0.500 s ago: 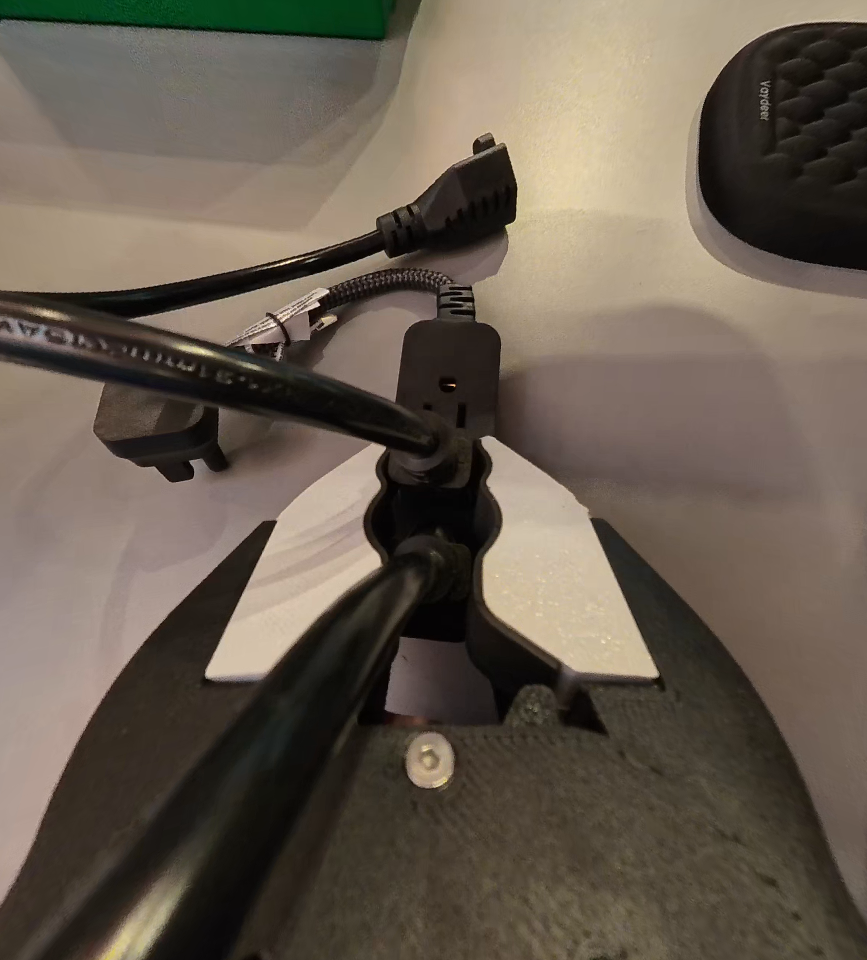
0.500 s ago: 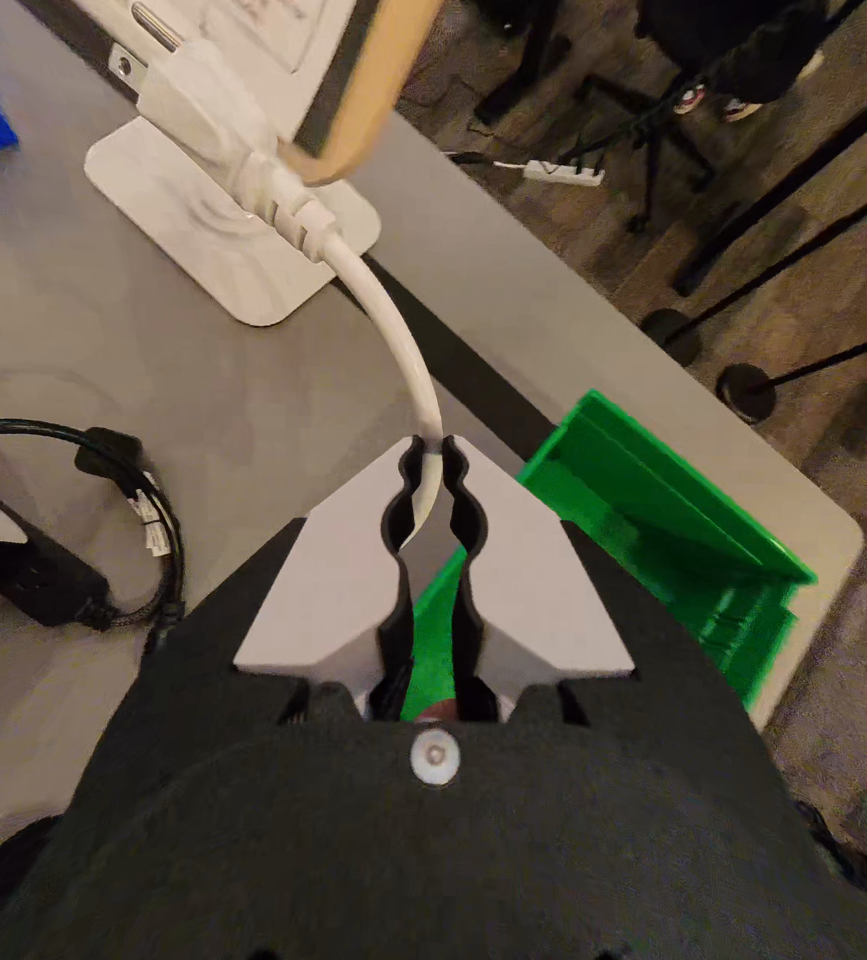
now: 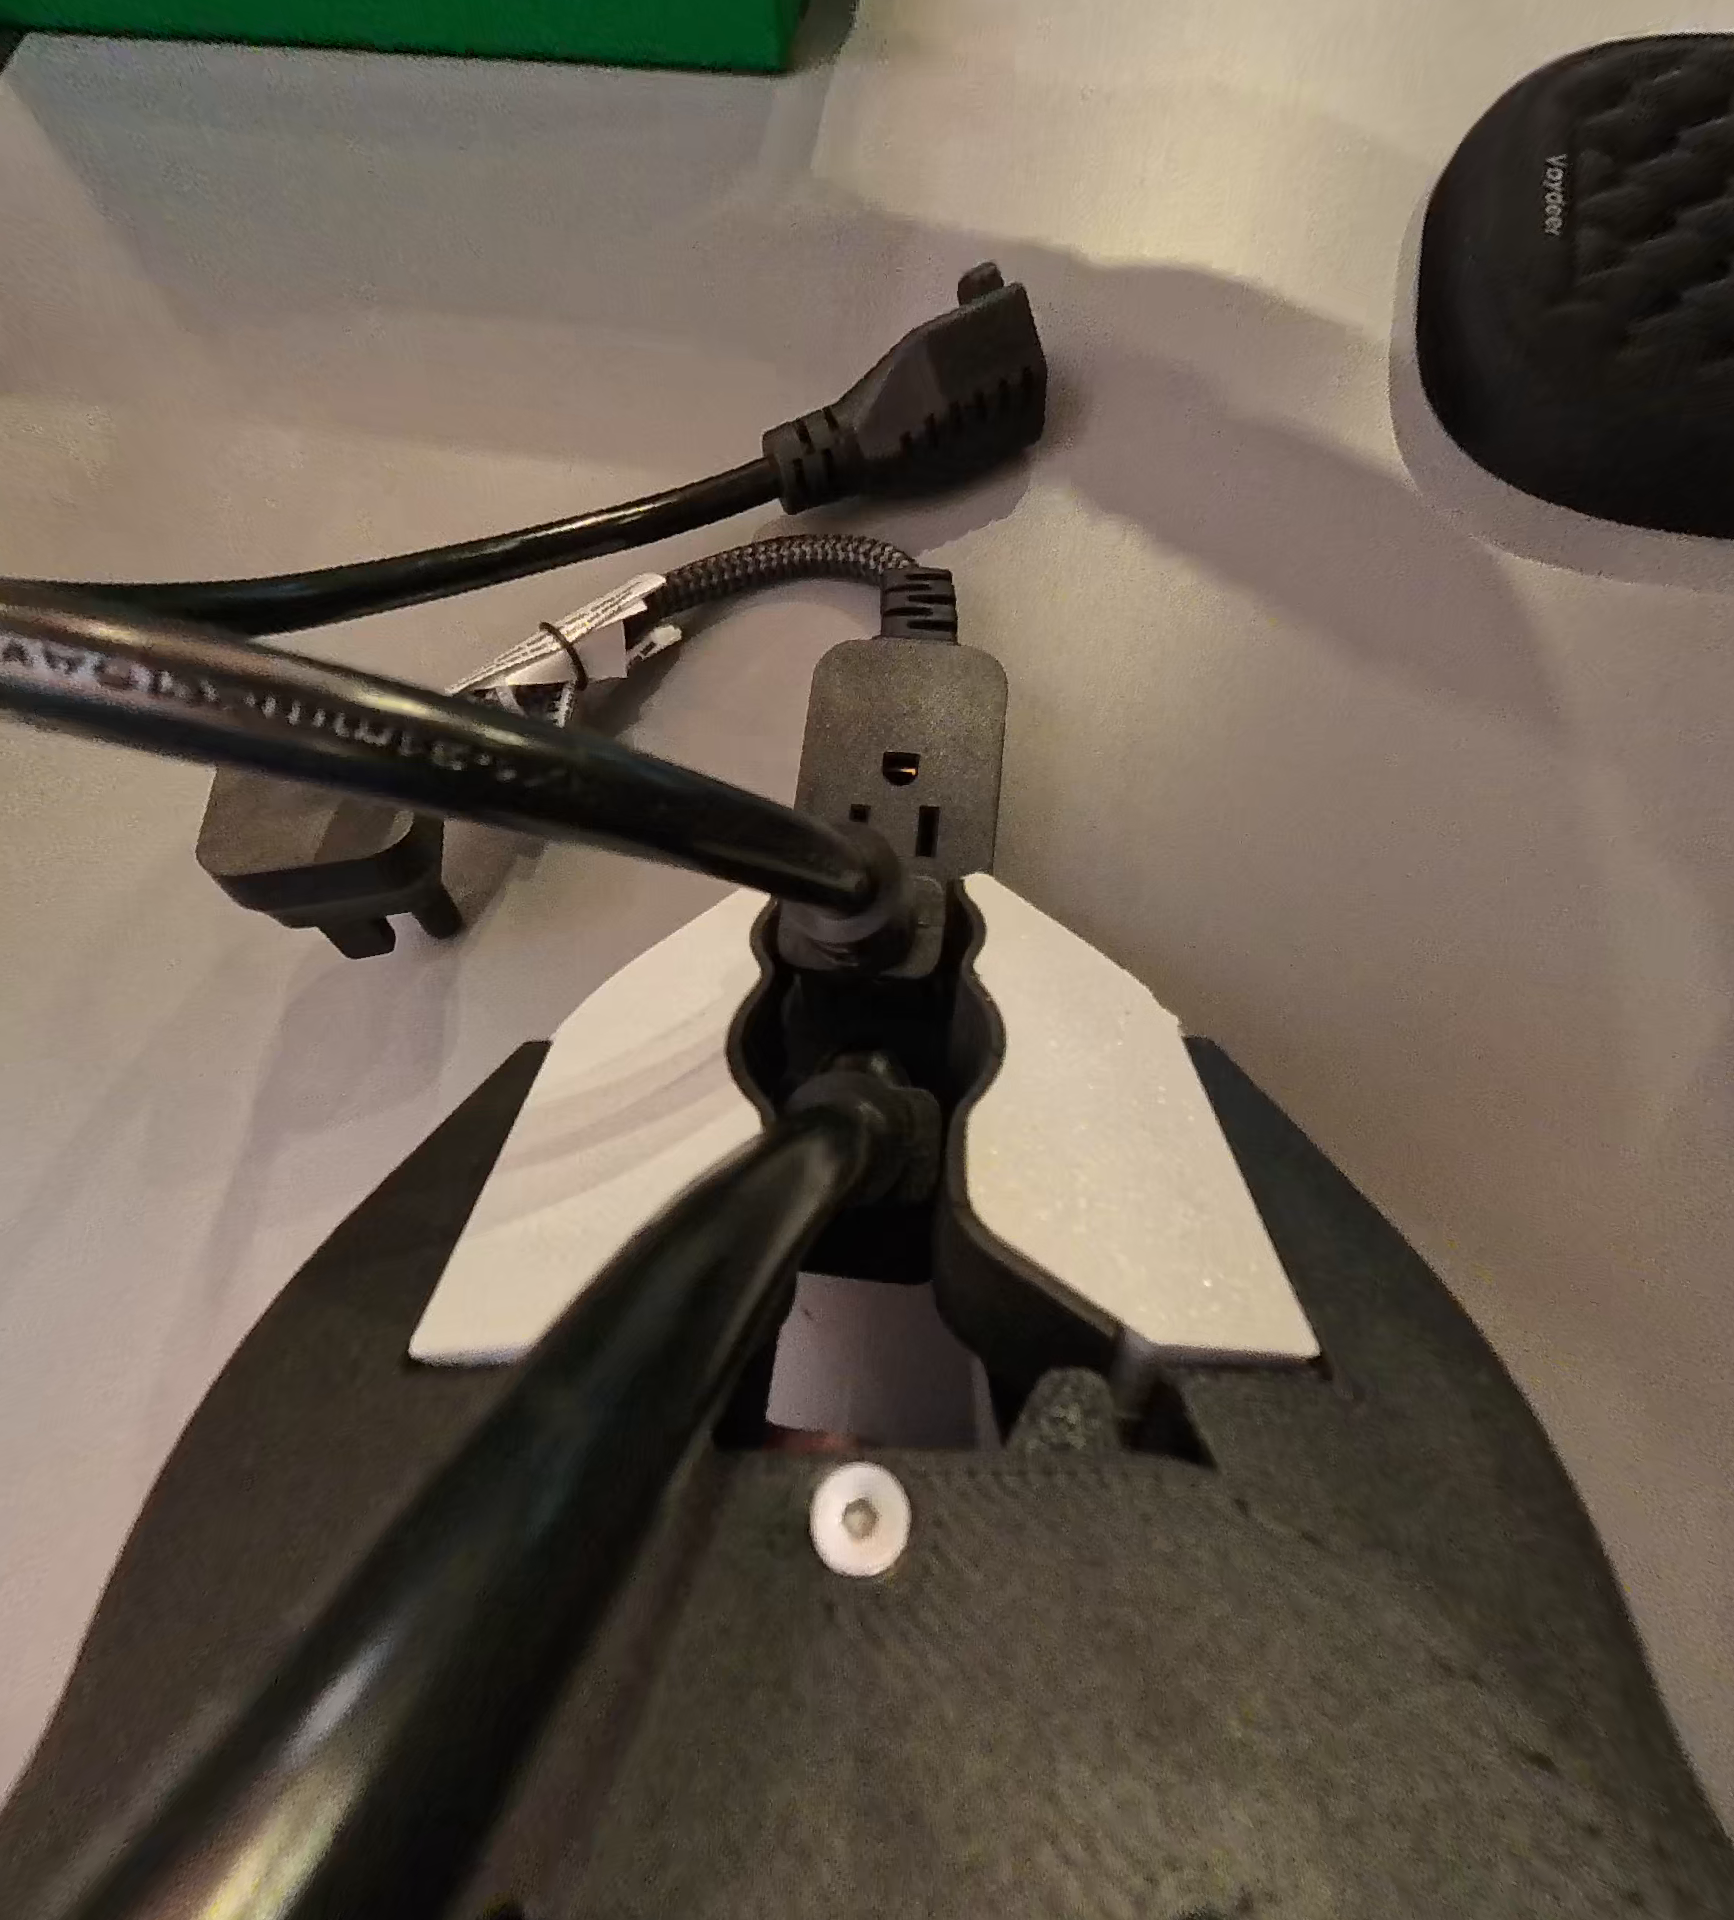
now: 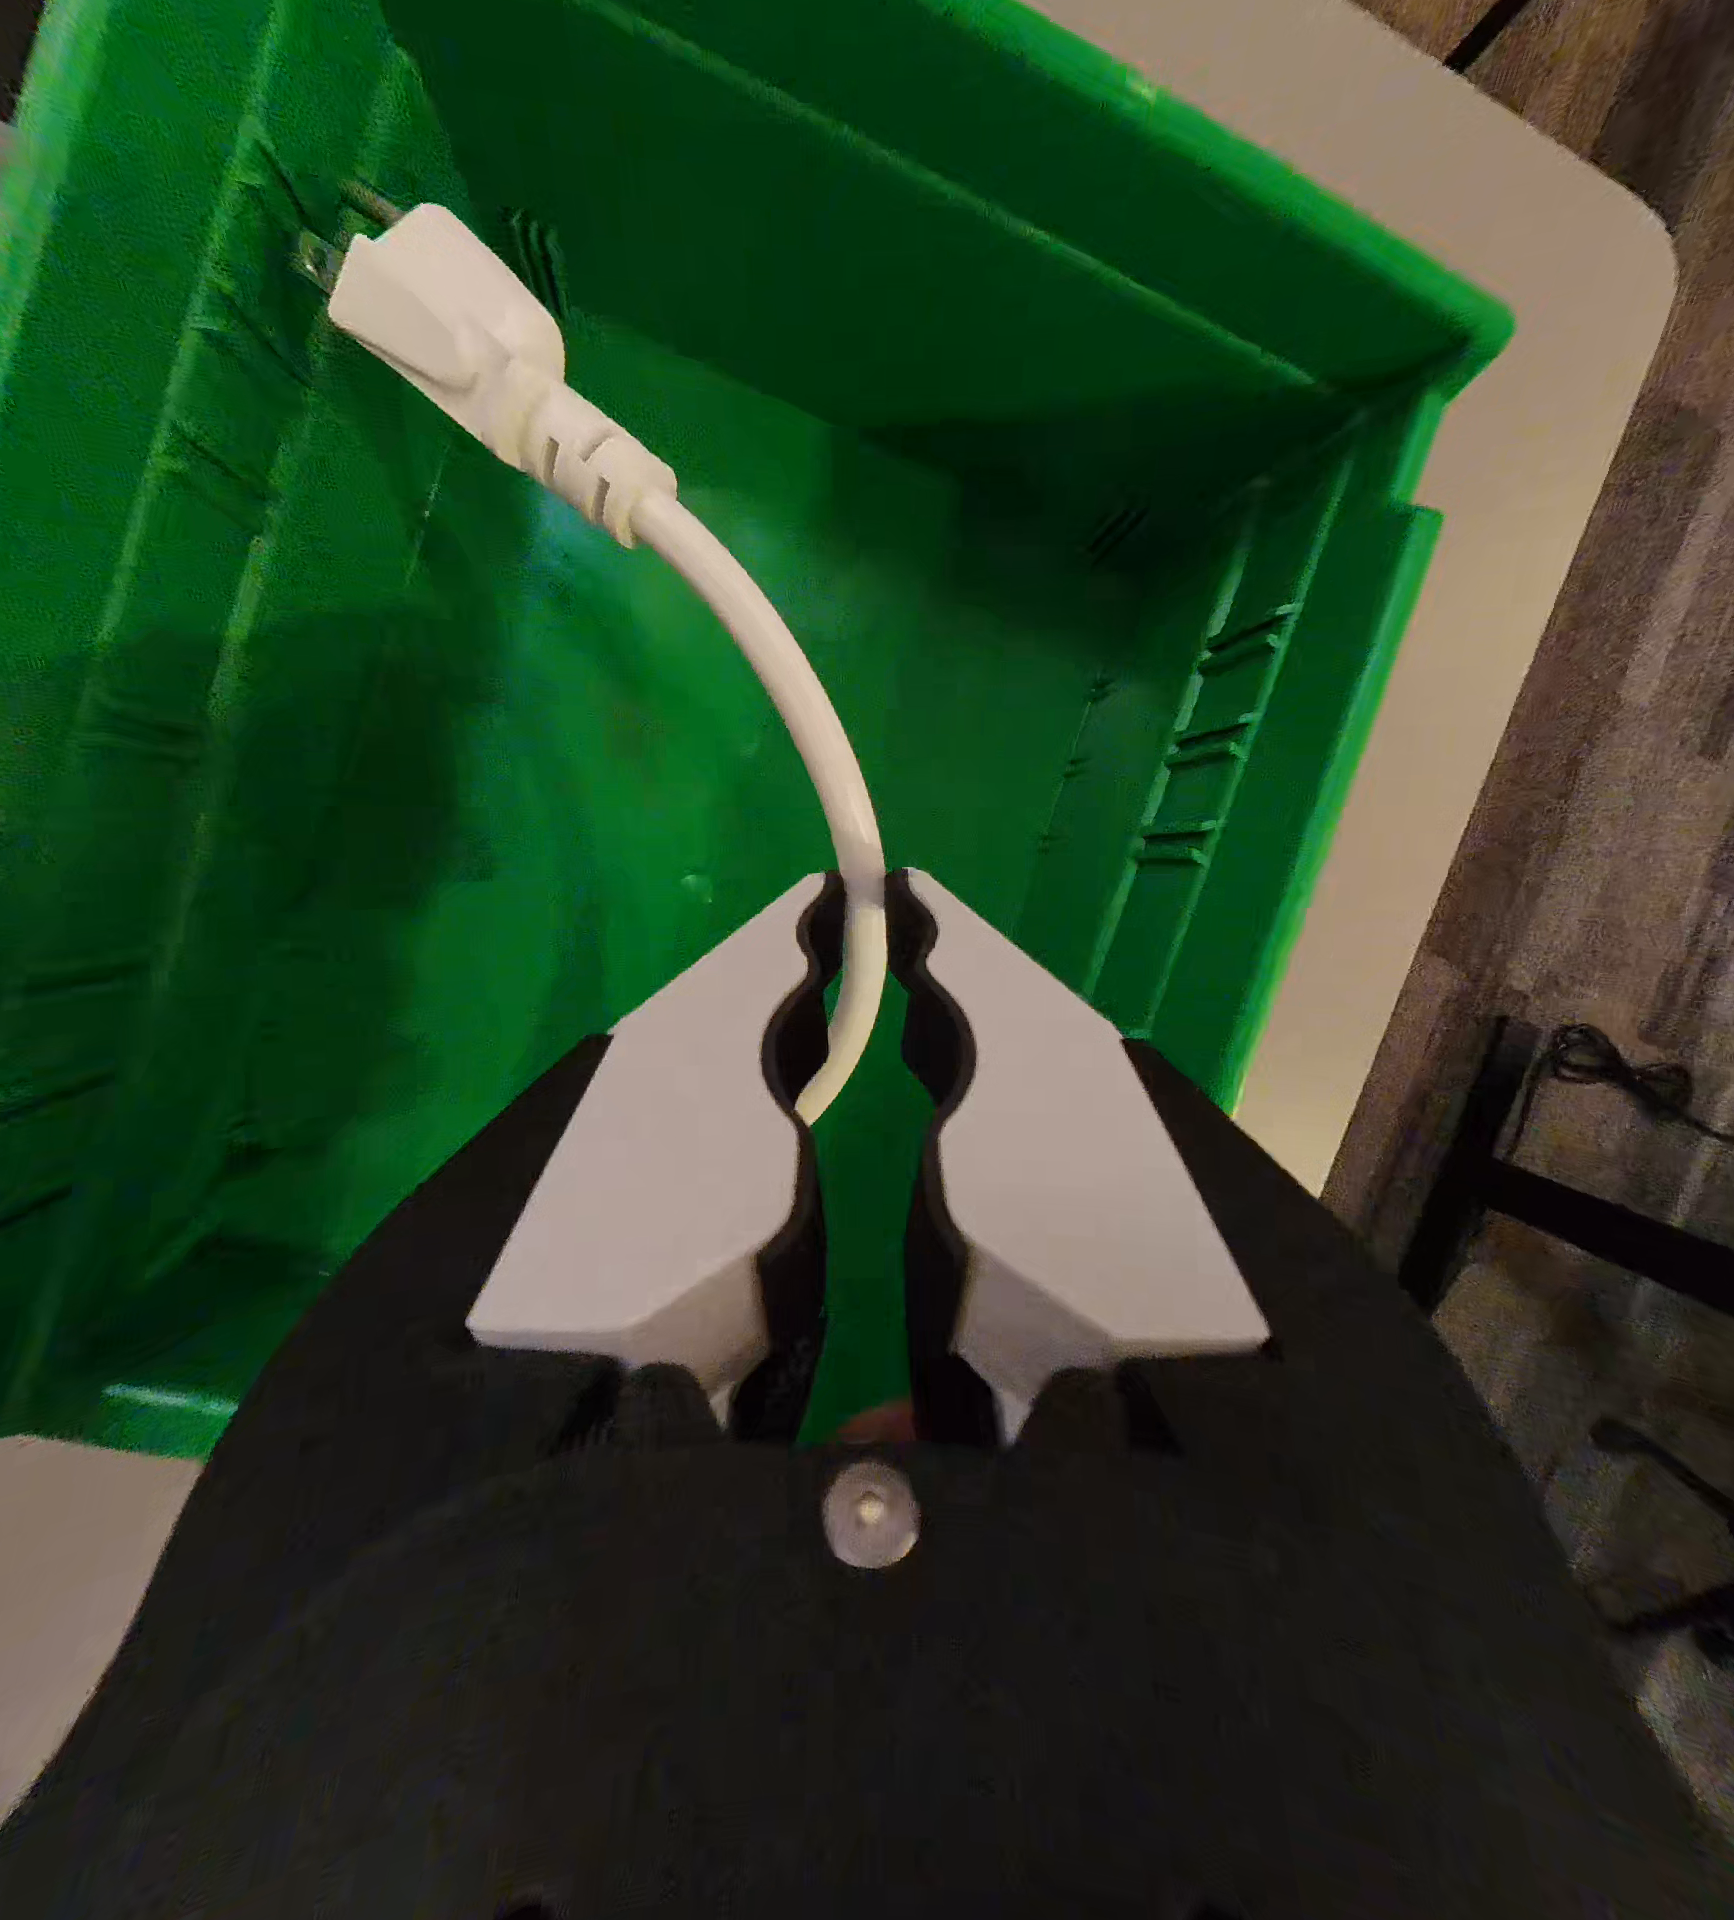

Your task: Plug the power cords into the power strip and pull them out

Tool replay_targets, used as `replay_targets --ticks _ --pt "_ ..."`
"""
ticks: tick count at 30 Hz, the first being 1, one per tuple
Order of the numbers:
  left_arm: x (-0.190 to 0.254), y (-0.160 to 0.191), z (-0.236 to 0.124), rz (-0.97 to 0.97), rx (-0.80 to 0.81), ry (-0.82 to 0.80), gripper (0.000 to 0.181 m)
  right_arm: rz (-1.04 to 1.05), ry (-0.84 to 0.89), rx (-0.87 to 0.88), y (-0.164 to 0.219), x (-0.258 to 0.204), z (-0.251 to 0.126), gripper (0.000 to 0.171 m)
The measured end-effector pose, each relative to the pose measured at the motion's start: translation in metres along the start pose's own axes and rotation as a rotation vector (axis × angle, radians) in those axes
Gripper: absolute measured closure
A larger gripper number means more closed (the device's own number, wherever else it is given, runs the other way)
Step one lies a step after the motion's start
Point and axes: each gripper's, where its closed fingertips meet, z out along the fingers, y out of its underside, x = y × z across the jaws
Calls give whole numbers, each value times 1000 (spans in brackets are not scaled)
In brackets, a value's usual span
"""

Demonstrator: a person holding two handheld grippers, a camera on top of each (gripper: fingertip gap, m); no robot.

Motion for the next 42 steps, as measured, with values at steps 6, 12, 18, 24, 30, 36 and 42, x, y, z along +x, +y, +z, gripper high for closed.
replay_targets --ticks 6,12,18,24,30,36,42 --pt "-1 0 0 -9 2 -22 152 -59 14 -179 21 2 39 165" --pt "-3 0 -1 -12 -1 -39 150 -152 75 -163 11 0 28 131" --pt "-11 2 -5 -17 -14 -80 135 -323 -90 137 -33 -110 -66 138" --pt "-16 15 -24 -22 -36 -75 125 -614 -527 213 6 -302 -113 140" --pt "-4 24 -21 41 -70 13 143 -761 -724 117 67 -395 -87 146" --pt "-5 22 -17 21 -26 -13 143 -802 -760 155 66 -421 -75 139" --pt "-4 22 -16 35 -16 -16 143 -981 -751 134 62 -436 -62 134"
